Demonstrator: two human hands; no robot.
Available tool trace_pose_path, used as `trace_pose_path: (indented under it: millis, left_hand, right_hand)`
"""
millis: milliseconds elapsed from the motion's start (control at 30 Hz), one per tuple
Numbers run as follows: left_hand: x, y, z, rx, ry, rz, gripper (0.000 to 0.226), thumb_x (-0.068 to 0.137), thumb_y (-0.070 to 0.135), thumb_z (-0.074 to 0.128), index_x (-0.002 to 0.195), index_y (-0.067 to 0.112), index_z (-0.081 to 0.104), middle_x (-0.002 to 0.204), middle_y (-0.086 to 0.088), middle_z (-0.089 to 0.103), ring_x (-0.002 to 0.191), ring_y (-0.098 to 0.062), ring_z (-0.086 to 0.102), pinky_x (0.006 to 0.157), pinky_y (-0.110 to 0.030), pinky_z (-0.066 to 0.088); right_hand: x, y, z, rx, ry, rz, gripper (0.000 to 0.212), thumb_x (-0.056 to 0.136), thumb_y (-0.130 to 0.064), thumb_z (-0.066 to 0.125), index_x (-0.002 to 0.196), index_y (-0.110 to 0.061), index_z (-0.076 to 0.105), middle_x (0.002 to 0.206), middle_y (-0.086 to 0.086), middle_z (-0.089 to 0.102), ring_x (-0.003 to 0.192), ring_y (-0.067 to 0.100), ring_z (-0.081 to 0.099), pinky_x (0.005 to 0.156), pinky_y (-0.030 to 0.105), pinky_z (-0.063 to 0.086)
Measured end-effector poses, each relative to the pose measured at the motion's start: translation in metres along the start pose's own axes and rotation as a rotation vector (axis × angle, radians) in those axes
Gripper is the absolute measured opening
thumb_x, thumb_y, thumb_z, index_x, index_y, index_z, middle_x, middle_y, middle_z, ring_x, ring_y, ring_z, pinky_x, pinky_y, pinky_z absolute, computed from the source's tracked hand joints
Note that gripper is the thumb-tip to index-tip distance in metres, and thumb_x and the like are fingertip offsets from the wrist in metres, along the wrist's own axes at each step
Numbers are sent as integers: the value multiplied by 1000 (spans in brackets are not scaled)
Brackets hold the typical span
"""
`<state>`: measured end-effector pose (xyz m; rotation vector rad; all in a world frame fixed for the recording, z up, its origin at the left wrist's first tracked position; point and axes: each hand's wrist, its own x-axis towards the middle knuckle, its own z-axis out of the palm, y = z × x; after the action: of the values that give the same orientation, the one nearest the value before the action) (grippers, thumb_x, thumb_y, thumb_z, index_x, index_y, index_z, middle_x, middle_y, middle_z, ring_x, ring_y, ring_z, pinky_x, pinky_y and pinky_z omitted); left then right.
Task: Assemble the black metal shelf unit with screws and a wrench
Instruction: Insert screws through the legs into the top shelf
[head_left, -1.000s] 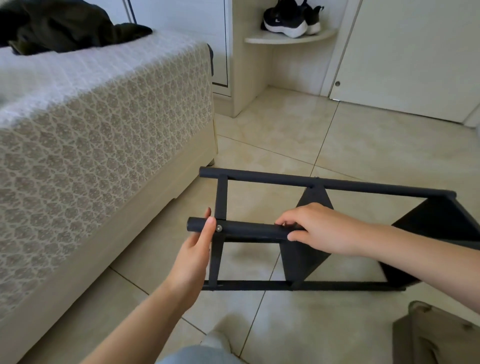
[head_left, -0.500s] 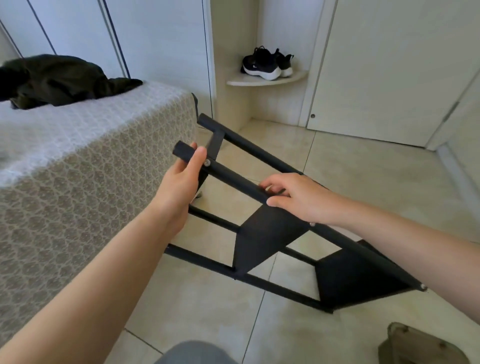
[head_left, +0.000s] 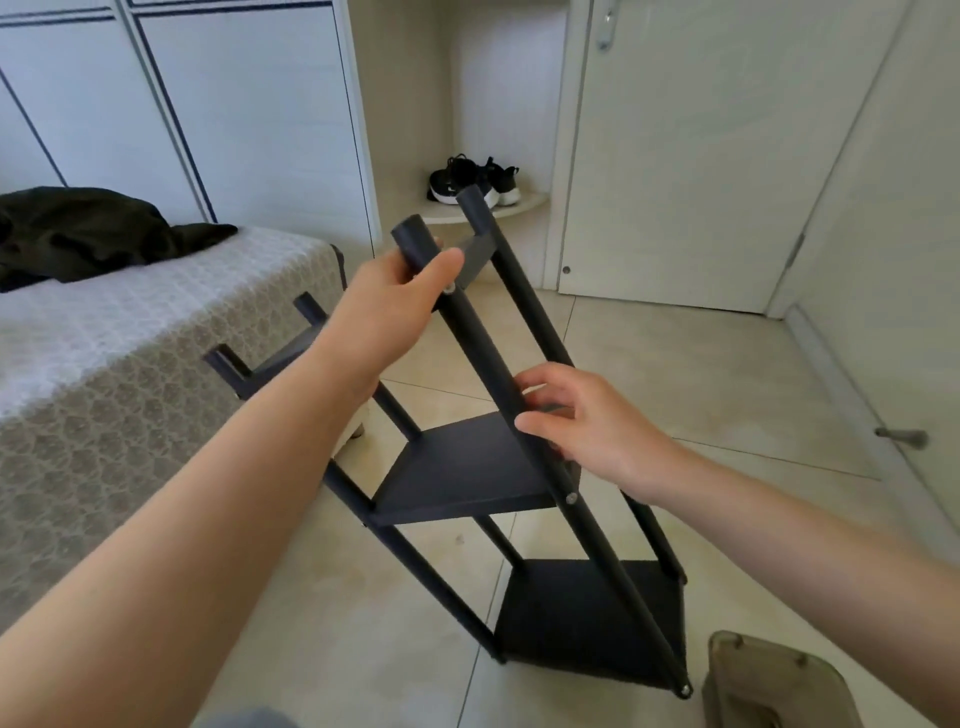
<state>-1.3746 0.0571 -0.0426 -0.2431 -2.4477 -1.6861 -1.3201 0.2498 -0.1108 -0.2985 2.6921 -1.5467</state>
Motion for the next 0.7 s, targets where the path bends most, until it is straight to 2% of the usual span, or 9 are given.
trace_pose_path:
  millis: [100,200,333,467,600,667,700]
  left_hand:
    - [-12,15,19,83,51,19,17,99,50,54,96,34,60,91,13,63,82,-1,57,62,-18,35]
    - [-26,24,38,153,70,72,25,99,50,54,102,27,62,87,12,63,76,-1,58,59,-16,37]
    - [-42,31,57,207,92,137,27,98,50,55,103,25,62,83,16,60,75,1,56,60,-14,36]
    - [-53,37,68,227,182,201,21,95,47,62,95,27,60,79,21,56,70,13,53,56,-2,39]
    - [-60,39,75,221,221,229,25,96,46,62,95,22,60,83,12,58,78,-4,53,62,-15,38]
    - [-65,34,78,163,180,234,22,94,43,66,102,23,59,91,11,61,86,-5,57,66,-13,38]
    - [-69,30,79,165,158,238,28,91,41,70,110,24,59,101,10,63,93,-5,58,70,-11,38]
  right_hand:
    - [-21,11,1,51,116,-19,27,96,-21,62,118,-35,59,108,-21,65,101,-7,60,82,14,48]
    - [-39,23,2,76,219,-26,30,95,-20,62,123,-32,58,107,-24,63,99,-18,55,73,4,47]
    - [-56,35,-3,132,284,-24,30,94,-19,64,122,-29,60,108,-22,65,102,-16,56,74,-1,45]
    - [-67,39,-2,198,329,-18,29,92,-18,67,116,-34,61,103,-22,67,99,-13,60,72,1,46]
    - [-73,36,5,278,317,-3,27,90,-20,70,103,-41,59,99,-31,65,96,-13,61,68,6,51]
    - [-74,35,10,336,288,3,28,88,-20,72,101,-41,58,98,-31,65,95,-10,62,70,13,54]
    - [-75,35,12,356,279,6,28,87,-20,73,101,-39,58,98,-30,65,94,-9,63,72,16,55]
